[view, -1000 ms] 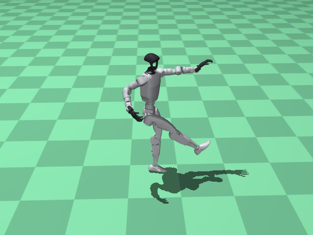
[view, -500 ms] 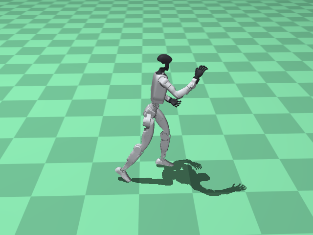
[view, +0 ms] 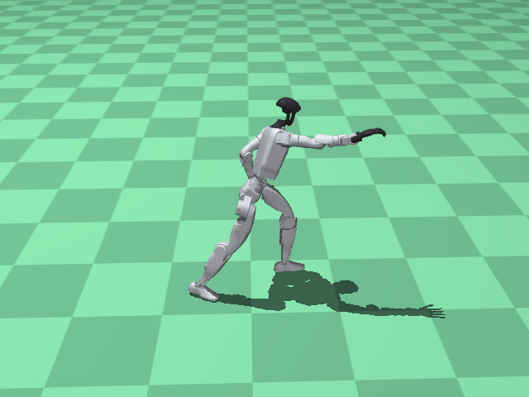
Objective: Kungfu
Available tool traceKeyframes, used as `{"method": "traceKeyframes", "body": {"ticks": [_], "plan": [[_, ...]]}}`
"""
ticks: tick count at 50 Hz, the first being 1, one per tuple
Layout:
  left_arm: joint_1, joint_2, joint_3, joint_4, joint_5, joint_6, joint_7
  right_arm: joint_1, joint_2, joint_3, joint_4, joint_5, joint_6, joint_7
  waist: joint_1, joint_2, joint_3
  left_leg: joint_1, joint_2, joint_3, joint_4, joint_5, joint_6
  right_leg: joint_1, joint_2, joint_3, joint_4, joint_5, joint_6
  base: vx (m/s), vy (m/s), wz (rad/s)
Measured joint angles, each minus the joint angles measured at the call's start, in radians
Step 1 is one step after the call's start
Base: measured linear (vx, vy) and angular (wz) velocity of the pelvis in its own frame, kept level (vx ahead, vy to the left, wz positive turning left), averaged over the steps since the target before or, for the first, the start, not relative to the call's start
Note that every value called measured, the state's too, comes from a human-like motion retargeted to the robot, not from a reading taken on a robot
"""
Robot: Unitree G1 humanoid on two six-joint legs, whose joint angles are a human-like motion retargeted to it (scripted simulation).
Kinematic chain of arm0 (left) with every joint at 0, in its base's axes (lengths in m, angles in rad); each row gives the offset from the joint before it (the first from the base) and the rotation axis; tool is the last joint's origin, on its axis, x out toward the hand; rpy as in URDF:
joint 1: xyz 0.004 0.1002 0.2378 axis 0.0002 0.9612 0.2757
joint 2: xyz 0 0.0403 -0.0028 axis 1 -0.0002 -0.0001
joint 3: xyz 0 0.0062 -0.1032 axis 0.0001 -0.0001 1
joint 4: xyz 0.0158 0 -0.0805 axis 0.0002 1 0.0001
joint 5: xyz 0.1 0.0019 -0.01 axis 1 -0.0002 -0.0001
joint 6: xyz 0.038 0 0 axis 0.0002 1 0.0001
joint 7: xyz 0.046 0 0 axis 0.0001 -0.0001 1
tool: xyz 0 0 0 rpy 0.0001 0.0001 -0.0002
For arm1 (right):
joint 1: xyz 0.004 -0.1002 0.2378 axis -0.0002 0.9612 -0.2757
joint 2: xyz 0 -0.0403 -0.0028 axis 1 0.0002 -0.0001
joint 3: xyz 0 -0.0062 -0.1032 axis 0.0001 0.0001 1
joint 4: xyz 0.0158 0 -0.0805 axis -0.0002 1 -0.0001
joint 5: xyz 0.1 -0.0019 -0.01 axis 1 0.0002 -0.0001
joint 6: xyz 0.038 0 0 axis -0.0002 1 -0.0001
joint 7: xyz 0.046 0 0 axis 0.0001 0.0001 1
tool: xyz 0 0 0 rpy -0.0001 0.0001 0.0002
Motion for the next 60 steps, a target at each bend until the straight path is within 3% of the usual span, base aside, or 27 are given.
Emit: {"method": "traceKeyframes", "body": {"ticks": [3, 7, 10, 13, 16, 19, 20, 23, 27, 33, 35, 38, 40, 43, 45, 47, 48, 50, 53, 55, 56, 57, 58, 60], "plan": [[-0.038, 0.018, 0.091, 0.033, 0.058, 0.054, -0.001, 0.033, 0.003, -0.014, -0.028, 0.074, -0.004, -0.054, -0.003, 0.009, -0.006, 0.024, -0.01, 0.011, -0.012, 0.03, -0.036, 0.014, -0.024, -0.032, -0.01, 0.107, 0.037, 0.3, 0.17, -0.23], [-0.146, 0.113, 0.232, 0.164, 0.141, 0.104, 0.059, 0.119, 0.022, -0.062, -0.083, 0.168, -0.083, -0.13, -0.004, 0.051, -0.021, 0.066, 0.02, -0.036, -0.034, 0.013, -0.094, 0.013, 0.033, -0.054, -0.012, 0.391, 0.042, 0.39, 0.04, -0.44], [-0.284, 0.269, 0.272, 0.369, 0.248, -0.002, 0.18, 0.194, 0.062, -0.085, -0.122, 0.243, -0.206, -0.169, -0.009, 0.086, -0.037, 0.146, 0.018, -0.044, -0.078, -0.008, -0.098, -0.003, 0.015, -0.032, 0.052, 0.667, 0.042, 0.6, 0.3, -0.03], [-0.531, 0.415, 0.141, 0.665, 0.552, -0.203, 0.395, 0.274, 0.12, -0.114, -0.199, 0.398, -0.301, -0.176, -0.04, 0.127, -0.016, 0.315, -0.08, -0.031, -0.187, -0.029, -0.079, -0.034, -0.038, 0.055, 0.234, 0.821, 0.034, 0.55, 0.45, 1.09], [-0.816, 0.481, -0.035, 0.835, 0.75, -0.286, 0.535, 0.359, 0.205, -0.147, -0.359, 0.576, -0.458, -0.117, -0.058, 0.201, -0.019, 0.426, -0.091, -0.113, -0.256, -0.032, -0.083, -0.145, 0.102, 0.152, 0.426, 0.652, 0.042, 0.57, 0.03, 0.76], [-1.132, 0.404, -0.157, 0.965, 0.734, -0.352, 0.543, 0.433, 0.295, -0.12, -0.568, 0.679, -0.538, -0.09, -0.089, 0.256, -0.043, 0.538, -0.089, -0.166, -0.301, -0.051, -0.067, -0.281, 0.261, 0.27, 0.569, 0.467, 0.042, 0.66, -0.02, 0.47], [-1.239, 0.359, -0.178, 1.015, 0.722, -0.376, 0.548, 0.459, 0.329, -0.106, -0.651, 0.688, -0.538, -0.073, -0.104, 0.27, -0.051, 0.585, -0.096, -0.167, -0.323, -0.055, -0.055, -0.322, 0.281, 0.288, 0.597, 0.423, 0.042, 0.64, 0.24, 0.42], [-1.491, 0.182, -0.163, 1.075, 0.758, -0.463, 0.569, 0.479, 0.411, -0.014, -0.89, 0.812, -0.55, 0.016, -0.173, 0.306, -0.047, 0.762, -0.171, -0.152, -0.462, -0.03, -0.015, -0.453, 0.216, 0.265, 0.61, 0.368, 0.001, 0.56, 0.31, 0.68], [-1.735, 0.026, -0.218, 0.925, 0.672, -0.594, 0.505, 0.418, 0.441, 0.096, -1.157, 0.95, -0.546, 0.144, -0.26, 0.373, -0.004, 0.948, -0.217, -0.18, -0.581, -0.023, -0.014, -0.597, 0.203, 0.217, 0.482, 0.363, -0.069, 0.57, 0.18, 0.62], [-1.975, 0.027, -0.343, 0.569, 0.518, -0.707, 0.448, 0.279, 0.405, 0.127, -1.352, 0.967, -0.513, 0.21, -0.308, 0.419, 0.003, 1.125, -0.259, -0.154, -0.674, -0.059, -0.005, -0.805, 0.23, 0.25, 0.286, 0.456, -0.198, 0.77, -0.03, 0.13], [-2.042, 0.057, -0.381, 0.486, 0.572, -0.718, 0.486, 0.227, 0.368, 0.099, -1.371, 1.001, -0.503, 0.258, -0.355, 0.449, -0.014, 1.165, -0.257, -0.174, -0.695, -0.078, -0.009, -0.882, 0.201, 0.241, 0.227, 0.484, -0.225, 0.89, -0.24, 1.14], [-2.092, 0.1, -0.417, 0.442, 0.764, -0.713, 0.664, 0.184, 0.371, 0.096, -1.36, 0.973, -0.503, 0.243, -0.407, 0.492, -0.051, 1.206, -0.247, -0.221, -0.696, -0.105, -0.033, -0.954, 0.165, 0.23, 0.156, 0.473, -0.309, 0.87, -0.27, 0.97], [-2.085, 0.097, -0.425, 0.446, 0.814, -0.73, 0.78, 0.178, 0.383, 0.093, -1.351, 0.966, -0.52, 0.224, -0.433, 0.522, -0.076, 1.241, -0.233, -0.244, -0.688, -0.107, -0.065, -0.957, 0.154, 0.231, 0.116, 0.473, -0.36, 1.13, -0.39, 0.73], [-2.003, 0.077, -0.408, 0.485, 0.772, -0.776, 0.777, 0.231, 0.385, 0.075, -1.322, 0.946, -0.508, 0.244, -0.463, 0.556, -0.102, 1.323, -0.208, -0.236, -0.661, -0.035, -0.153, -0.868, 0.158, 0.237, 0.09, 0.556, -0.394, 1.28, -0.48, 0.75], [-1.909, 0.071, -0.393, 0.568, 0.795, -0.752, 0.748, 0.316, 0.4, 0.077, -1.28, 0.911, -0.481, 0.253, -0.479, 0.547, -0.1, 1.404, -0.202, -0.201, -0.614, 0.091, -0.269, -0.72, 0.151, 0.189, 0.1, 0.65, -0.437, 1.39, -0.4, 0.64], [-1.787, 0.064, -0.358, 0.717, 0.898, -0.694, 0.684, 0.47, 0.429, 0.072, -1.22, 0.869, -0.465, 0.275, -0.468, 0.526, -0.198, 1.355, -0.272, -0.031, -0.513, 0.353, -0.371, -0.755, 0.021, 0.15, 0.246, 0.427, -0.471, 1.15, 0.19, 0.92], [-1.706, 0.046, -0.333, 0.809, 0.985, -0.667, 0.625, 0.6, 0.448, 0.031, -1.19, 0.84, -0.469, 0.307, -0.496, 0.514, -0.245, 1.271, -0.283, 0.054, -0.358, 0.453, -0.371, -0.833, -0.009, 0.255, 0.315, 0.41, -0.44, 0.84, 0.16, 1.49], [-1.577, 0.064, -0.308, 1.017, 1.139, -0.589, 0.51, 0.811, 0.527, 0.007, -1.051, 0.755, -0.476, 0.294, -0.479, 0.453, -0.203, 1.15, -0.175, 0.236, 0.054, 0.614, -0.371, -0.795, -0.036, 0.318, 0.399, 0.349, -0.413, 0.91, -0.27, 0.0], [-1.349, 0.2, -0.28, 1.305, 1.359, -0.416, 0.408, 1.041, 0.646, -0.015, -0.671, 0.605, -0.417, 0.263, -0.417, 0.362, -0.143, 0.863, -0.247, 0.204, 0.47, 0.537, -0.371, -0.598, 0.001, 0.279, 0.395, 0.268, -0.47, 0.86, -0.51, -1.92], [-1.153, 0.263, -0.24, 1.497, 1.498, -0.28, 0.457, 1.208, 0.702, -0.119, -0.406, 0.45, -0.258, 0.264, -0.36, 0.358, -0.151, 0.609, -0.204, 0.169, 0.635, 0.427, -0.371, -0.528, 0.081, 0.329, 0.321, 0.292, -0.482, 0.92, -0.55, -2.04], [-1.005, 0.264, -0.195, 1.504, 1.543, -0.196, 0.484, 1.281, 0.715, -0.188, -0.293, 0.331, -0.107, 0.272, -0.316, 0.362, -0.138, 0.507, -0.172, 0.143, 0.627, 0.389, -0.363, -0.478, 0.118, 0.344, 0.284, 0.303, -0.482, 0.87, -0.33, -2.63], [-0.861, 0.268, -0.16, 1.51, 1.572, -0.131, 0.499, 1.352, 0.715, -0.252, -0.193, 0.208, 0.026, 0.297, -0.273, 0.371, -0.12, 0.409, -0.114, 0.134, 0.604, 0.356, -0.326, -0.431, 0.158, 0.356, 0.252, 0.311, -0.482, 0.82, -0.11, -2.82], [-0.724, 0.28, -0.148, 1.51, 1.567, -0.105, 0.49, 1.42, 0.69, -0.306, -0.117, 0.077, 0.121, 0.356, -0.233, 0.391, -0.092, 0.323, -0.001, 0.161, 0.549, 0.336, -0.228, -0.39, 0.203, 0.363, 0.228, 0.314, -0.482, 0.76, 0.05, -2.73], [-0.474, 0.287, -0.098, 1.51, 1.588, -0.116, 0.448, 1.536, 0.621, -0.351, 0.0, -0.056, 0.18, 0.503, -0.159, 0.373, -0.039, 0.184, 0.099, 0.181, 0.289, 0.36, -0.114, -0.334, 0.246, 0.433, 0.227, 0.304, -0.482, 0.65, 0.17, -2.48]]}}
